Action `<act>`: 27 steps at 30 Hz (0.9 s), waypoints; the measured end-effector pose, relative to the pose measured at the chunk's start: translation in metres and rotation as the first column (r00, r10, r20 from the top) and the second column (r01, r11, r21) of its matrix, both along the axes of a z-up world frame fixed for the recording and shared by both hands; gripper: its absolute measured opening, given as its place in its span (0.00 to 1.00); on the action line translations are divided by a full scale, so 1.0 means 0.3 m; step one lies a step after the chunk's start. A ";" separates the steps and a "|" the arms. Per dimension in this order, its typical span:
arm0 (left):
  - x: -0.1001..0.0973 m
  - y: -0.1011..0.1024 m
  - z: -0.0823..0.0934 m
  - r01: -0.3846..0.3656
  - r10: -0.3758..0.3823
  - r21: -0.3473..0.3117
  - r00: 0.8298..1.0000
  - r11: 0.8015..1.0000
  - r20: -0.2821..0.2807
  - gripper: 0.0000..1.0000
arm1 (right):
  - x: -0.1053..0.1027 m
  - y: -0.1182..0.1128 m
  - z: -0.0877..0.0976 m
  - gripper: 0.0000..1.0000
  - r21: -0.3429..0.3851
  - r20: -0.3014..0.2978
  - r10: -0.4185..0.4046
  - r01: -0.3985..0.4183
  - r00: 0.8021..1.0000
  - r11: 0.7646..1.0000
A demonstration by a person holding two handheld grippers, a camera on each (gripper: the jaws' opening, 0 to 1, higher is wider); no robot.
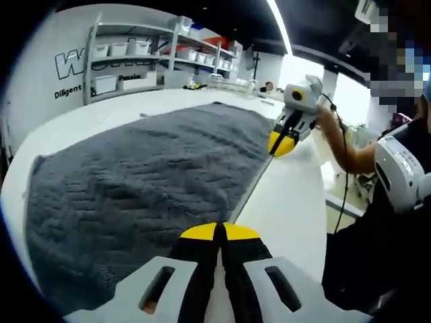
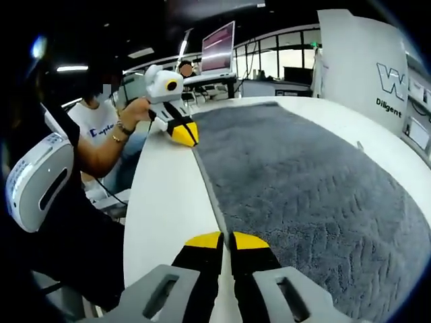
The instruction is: Open the folded towel by lifting each exposed corner and separating the folded layers until the towel lies flat within the target outline without major curled edges
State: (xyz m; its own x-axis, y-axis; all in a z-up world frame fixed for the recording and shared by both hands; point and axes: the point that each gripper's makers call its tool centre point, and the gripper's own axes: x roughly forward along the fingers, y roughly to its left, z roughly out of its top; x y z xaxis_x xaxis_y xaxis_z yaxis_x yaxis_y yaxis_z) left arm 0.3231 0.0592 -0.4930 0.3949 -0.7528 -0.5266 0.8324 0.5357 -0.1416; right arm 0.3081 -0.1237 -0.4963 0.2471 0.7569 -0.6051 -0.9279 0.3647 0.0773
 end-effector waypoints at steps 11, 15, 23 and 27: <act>0.020 0.013 0.061 -0.025 0.028 -0.046 0.998 0.999 0.064 0.33 | 0.009 -0.021 0.044 0.26 0.012 0.056 -0.030 0.029 0.998 0.999; 0.031 0.031 0.097 -0.050 0.058 -0.087 0.995 0.995 0.087 0.37 | 0.026 -0.066 0.063 0.38 -0.012 0.100 -0.067 0.069 0.993 0.998; 0.061 0.079 0.116 -0.159 0.171 -0.154 0.983 0.975 0.068 0.69 | 0.060 -0.217 0.048 0.61 -0.090 0.116 -0.169 0.180 0.979 0.980; 0.086 0.116 0.143 -0.217 0.242 -0.212 0.965 0.953 0.099 0.72 | 0.074 -0.296 0.061 0.72 -0.079 0.122 -0.231 0.242 0.965 0.967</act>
